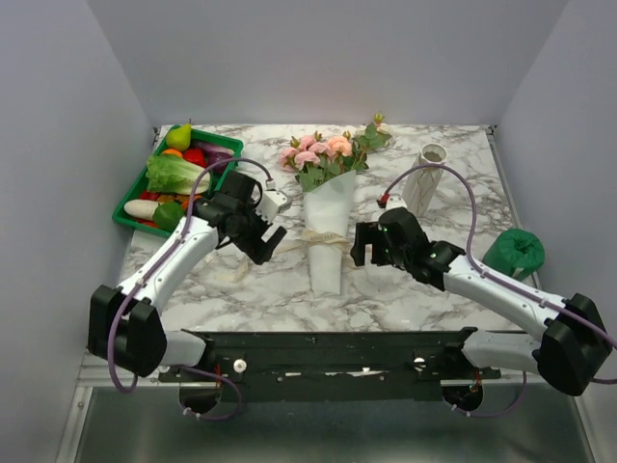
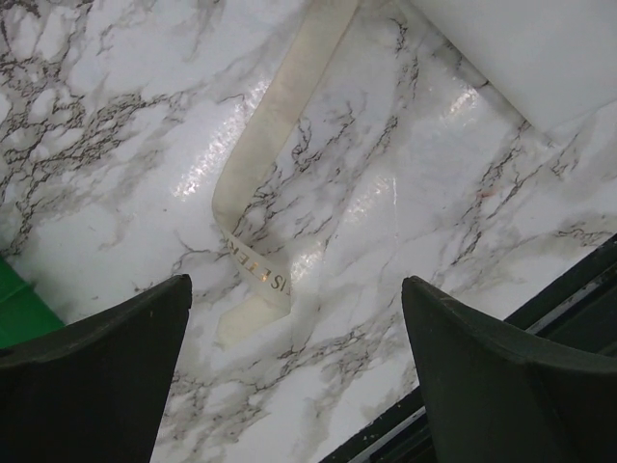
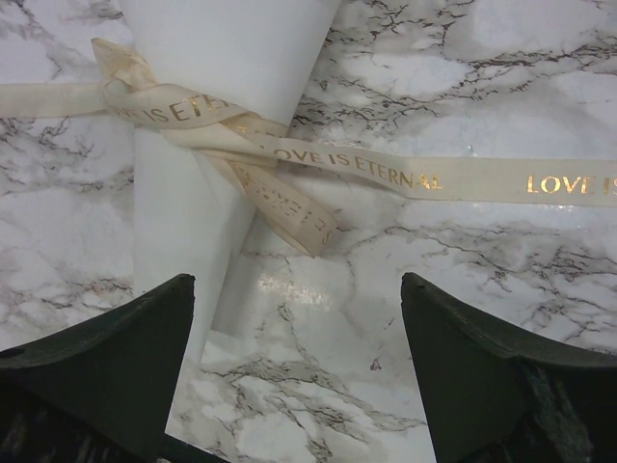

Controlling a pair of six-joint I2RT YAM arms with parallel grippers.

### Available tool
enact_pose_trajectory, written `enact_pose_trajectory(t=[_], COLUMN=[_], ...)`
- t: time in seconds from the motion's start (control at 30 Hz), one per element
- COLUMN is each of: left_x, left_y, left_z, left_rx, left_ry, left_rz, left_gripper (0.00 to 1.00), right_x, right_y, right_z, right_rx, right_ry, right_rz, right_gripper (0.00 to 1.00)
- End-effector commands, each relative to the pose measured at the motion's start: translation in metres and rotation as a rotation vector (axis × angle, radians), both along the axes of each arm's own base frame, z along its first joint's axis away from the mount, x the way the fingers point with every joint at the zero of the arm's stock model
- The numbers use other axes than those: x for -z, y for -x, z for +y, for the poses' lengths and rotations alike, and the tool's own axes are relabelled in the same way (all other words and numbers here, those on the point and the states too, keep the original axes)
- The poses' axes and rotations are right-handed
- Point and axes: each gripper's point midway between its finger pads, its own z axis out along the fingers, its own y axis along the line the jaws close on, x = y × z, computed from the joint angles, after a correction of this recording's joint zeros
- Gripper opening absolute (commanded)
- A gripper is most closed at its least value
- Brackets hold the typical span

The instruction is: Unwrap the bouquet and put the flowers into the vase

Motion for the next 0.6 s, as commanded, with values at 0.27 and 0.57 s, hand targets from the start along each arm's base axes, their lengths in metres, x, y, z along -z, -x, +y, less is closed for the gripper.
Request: enact_pose_trajectory(t=[0.27, 0.57], left_x=[0.057, 0.067], left_y=[-0.064, -0.054], left_z=[-0.027, -0.014], left_rx=[0.076, 0.075], left_ry=[-0.19, -0.218], left_rz=[-0.053, -0.053], left_gripper=[0.99, 0.95], right_x=[0.009, 0.022], right_y=[0.015, 0.014], right_z=[-0.037, -0.042], right_rx=[0.123, 0.158], right_ry=[0.056, 0.096], right_rz=[-0.006, 0.033], right_gripper=[0.93, 0.93])
